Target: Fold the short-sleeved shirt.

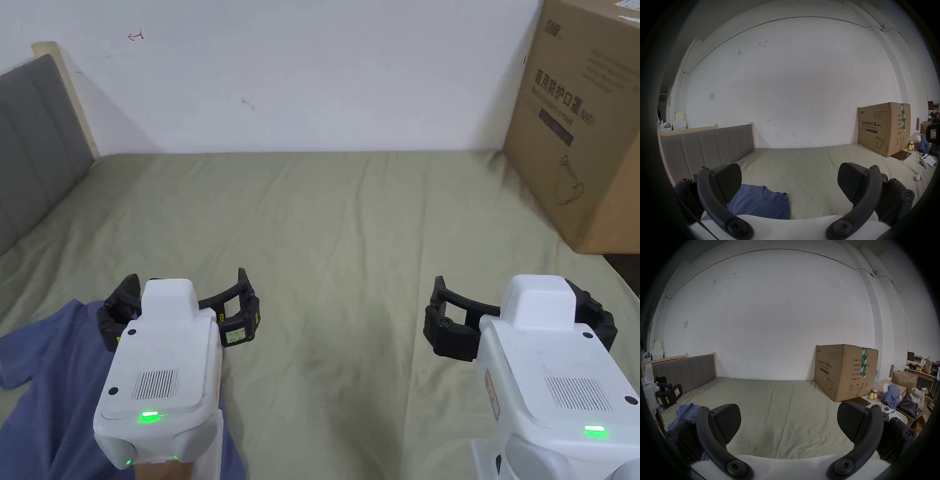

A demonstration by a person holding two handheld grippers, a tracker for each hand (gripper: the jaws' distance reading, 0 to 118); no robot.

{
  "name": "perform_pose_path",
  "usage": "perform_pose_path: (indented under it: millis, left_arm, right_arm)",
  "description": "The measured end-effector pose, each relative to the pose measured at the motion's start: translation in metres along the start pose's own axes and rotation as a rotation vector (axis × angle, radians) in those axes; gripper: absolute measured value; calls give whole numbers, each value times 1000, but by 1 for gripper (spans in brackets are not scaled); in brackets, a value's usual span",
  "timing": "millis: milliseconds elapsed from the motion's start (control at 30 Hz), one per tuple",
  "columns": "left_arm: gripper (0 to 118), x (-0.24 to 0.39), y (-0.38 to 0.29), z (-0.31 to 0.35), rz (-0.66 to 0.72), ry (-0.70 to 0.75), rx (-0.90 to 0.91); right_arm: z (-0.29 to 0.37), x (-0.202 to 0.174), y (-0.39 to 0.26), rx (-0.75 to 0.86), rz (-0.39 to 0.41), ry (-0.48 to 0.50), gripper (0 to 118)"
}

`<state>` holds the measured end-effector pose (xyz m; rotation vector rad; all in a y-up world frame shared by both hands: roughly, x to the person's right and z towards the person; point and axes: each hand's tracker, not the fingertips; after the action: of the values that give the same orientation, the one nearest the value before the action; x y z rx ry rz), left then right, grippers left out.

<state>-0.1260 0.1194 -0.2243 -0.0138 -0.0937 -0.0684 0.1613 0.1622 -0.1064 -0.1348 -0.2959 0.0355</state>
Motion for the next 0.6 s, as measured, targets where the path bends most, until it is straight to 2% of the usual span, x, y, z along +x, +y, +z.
perform_pose_path:
  millis: [400,467,533,600]
  left_arm:
    - [118,2,-1,4,-10,-26,-3]
    - [118,3,-1,4,-8,-27,-3]
    - [118,3,-1,4,-7,-26,-1]
    - [118,3,0,4,-3,-28,-2]
  right_arm:
    - [0,1,1,-3,4,6,116]
    - [-1,4,1,-25,-32,-34,116]
    - [-1,4,1,-26,-30,-35,116]
    - [0,1,2,2,2,29,116]
